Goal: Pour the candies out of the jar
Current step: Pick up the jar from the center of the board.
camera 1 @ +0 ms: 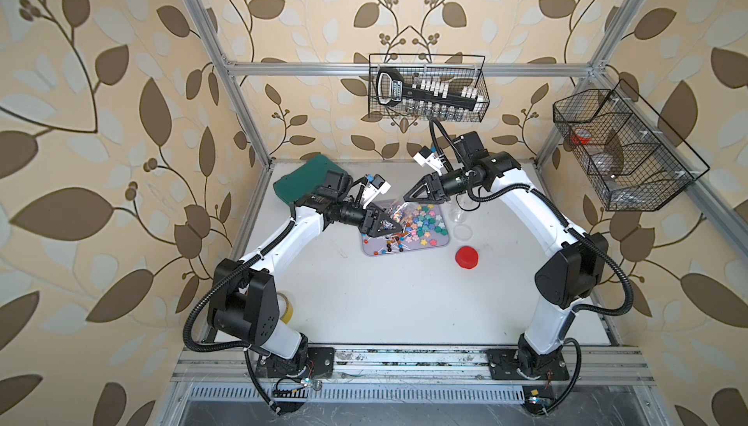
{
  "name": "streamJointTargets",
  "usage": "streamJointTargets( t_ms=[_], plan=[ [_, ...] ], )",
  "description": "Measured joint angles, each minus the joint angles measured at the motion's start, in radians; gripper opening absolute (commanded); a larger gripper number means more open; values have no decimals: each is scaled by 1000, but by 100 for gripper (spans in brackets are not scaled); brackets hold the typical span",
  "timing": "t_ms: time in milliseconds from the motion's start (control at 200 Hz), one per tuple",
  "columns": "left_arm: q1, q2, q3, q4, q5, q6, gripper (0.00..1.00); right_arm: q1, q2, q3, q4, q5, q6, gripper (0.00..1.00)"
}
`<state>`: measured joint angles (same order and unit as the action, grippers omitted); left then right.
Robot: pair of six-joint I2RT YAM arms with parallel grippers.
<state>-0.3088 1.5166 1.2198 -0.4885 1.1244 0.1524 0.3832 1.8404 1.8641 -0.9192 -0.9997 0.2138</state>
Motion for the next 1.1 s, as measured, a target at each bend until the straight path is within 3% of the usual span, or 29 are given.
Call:
streamJointTargets(
  t_ms=[60, 115, 340, 615, 810, 1020, 1100],
  plan=[
    [0, 0, 0, -2, 0, 2, 72, -2, 2, 0, -1, -1, 1, 36],
    [0, 0, 0, -3, 0, 2, 65, -4, 2, 0, -1, -3, 3, 36],
    [0, -5, 0, -6, 3, 14, 61, -10, 2, 0, 0, -15, 6, 36],
    [-11, -12, 0, -10, 13, 27, 45, -17, 5, 0, -1, -39, 12, 36],
    [-11, -14, 0, -14, 12, 28, 40, -17, 6, 0, -1, -42, 14, 37],
    [-11, -17, 0, -29, 12, 32, 39, -17, 6, -9, -2, -48, 15, 64],
    [-11, -18, 0, -51, 12, 40, 39, -22, 6, -11, 1, -43, 10, 70]
  ],
)
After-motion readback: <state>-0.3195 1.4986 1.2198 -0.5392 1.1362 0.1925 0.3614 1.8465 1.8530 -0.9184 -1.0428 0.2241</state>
